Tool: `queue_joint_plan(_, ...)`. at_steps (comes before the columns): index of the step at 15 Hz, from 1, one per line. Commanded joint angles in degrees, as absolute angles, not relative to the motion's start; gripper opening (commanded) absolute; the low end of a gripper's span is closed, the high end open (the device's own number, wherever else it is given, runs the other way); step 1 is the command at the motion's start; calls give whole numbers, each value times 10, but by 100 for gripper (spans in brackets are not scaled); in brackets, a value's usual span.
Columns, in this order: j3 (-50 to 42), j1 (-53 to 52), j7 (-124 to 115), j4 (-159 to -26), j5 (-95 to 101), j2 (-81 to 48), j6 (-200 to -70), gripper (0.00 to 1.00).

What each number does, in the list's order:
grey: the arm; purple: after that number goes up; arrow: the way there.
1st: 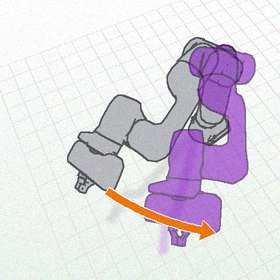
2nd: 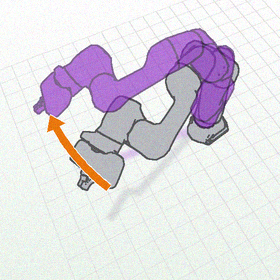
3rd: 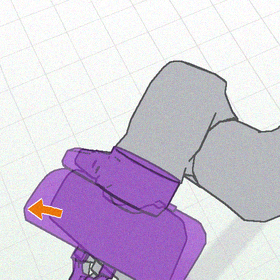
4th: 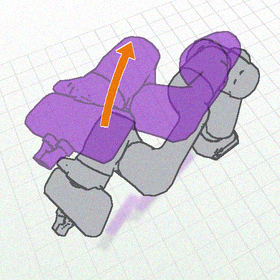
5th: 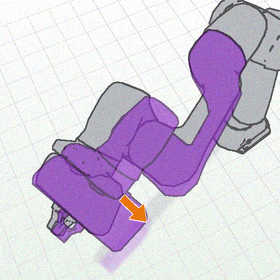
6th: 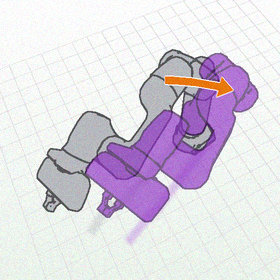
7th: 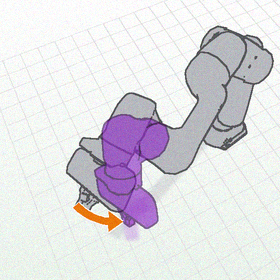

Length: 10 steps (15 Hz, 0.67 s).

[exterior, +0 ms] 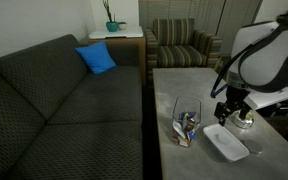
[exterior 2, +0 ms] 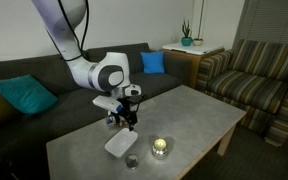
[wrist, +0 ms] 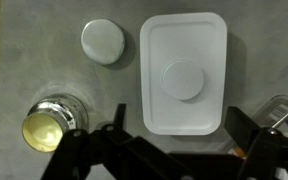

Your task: Put the lid on the container

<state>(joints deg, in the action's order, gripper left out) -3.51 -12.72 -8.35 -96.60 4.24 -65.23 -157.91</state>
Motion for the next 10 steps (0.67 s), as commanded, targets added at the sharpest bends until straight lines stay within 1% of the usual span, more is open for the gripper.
queue_joint_plan(1, -75, -161, -95, -970, 62, -675, -1649, 100)
queue_joint_plan(5, -81, -158, -80, -944, 54, -712, -1677, 100)
queue_joint_plan(8, -31, -104, -18, -917, 59, -738, -1681, 100)
queue_joint_plan(10, 23, -46, 58, -898, 69, -758, -1706, 100)
